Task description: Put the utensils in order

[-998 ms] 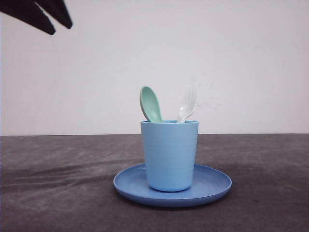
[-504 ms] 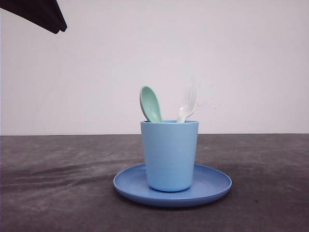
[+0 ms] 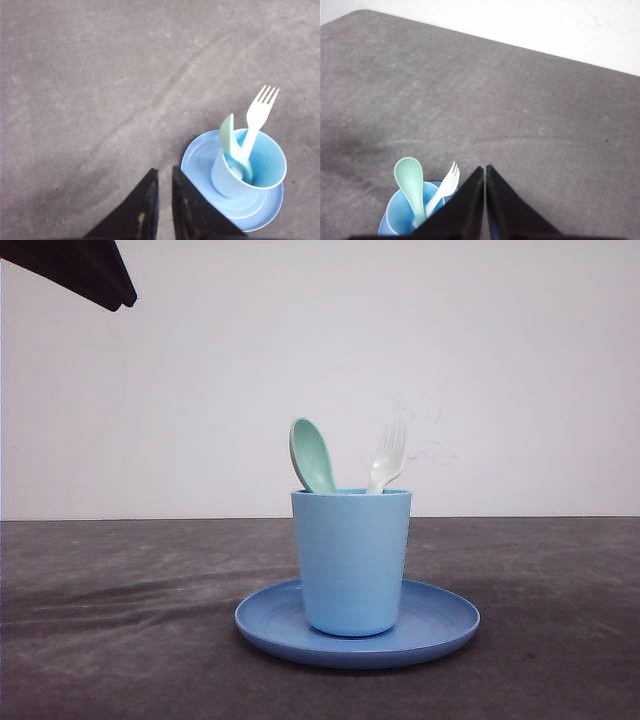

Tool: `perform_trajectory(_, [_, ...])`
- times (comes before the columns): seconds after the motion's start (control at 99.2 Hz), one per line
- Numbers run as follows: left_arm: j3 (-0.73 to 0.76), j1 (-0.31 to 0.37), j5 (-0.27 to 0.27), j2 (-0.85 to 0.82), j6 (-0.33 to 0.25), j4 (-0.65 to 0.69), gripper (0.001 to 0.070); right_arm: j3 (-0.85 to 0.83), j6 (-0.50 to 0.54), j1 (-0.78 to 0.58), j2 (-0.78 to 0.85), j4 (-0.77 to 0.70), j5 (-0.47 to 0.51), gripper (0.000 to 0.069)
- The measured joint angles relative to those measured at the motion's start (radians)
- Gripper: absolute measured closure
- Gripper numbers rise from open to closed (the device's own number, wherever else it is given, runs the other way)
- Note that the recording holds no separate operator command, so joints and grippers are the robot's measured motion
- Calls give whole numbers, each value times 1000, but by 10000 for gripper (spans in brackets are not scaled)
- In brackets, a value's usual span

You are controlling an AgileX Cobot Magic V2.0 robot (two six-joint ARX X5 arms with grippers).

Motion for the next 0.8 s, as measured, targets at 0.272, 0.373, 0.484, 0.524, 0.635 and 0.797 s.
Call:
perform_trajectory(0.272, [0,113,-93,-73,136,3,686,0,0,0,0,0,0,685])
perform_trajectory(0.373, [-18,215,-93,-126,155,12,686,0,0,0,0,1,0,685])
perform_trajectory(0.484, [-78,343,-93,-203,159,21,686,0,0,0,0,1,0,685])
perform_trajectory(0.524, [-106,385,-93,-233,160,25,686,0,0,0,0,1,0,685])
perform_trajectory(0.635, [-203,486,-93,-328,161,62,686,0,0,0,0,1,0,685])
perform_trajectory(0.797, [-385,589,-91,-483,172,175,686,0,0,0,0,1,0,685])
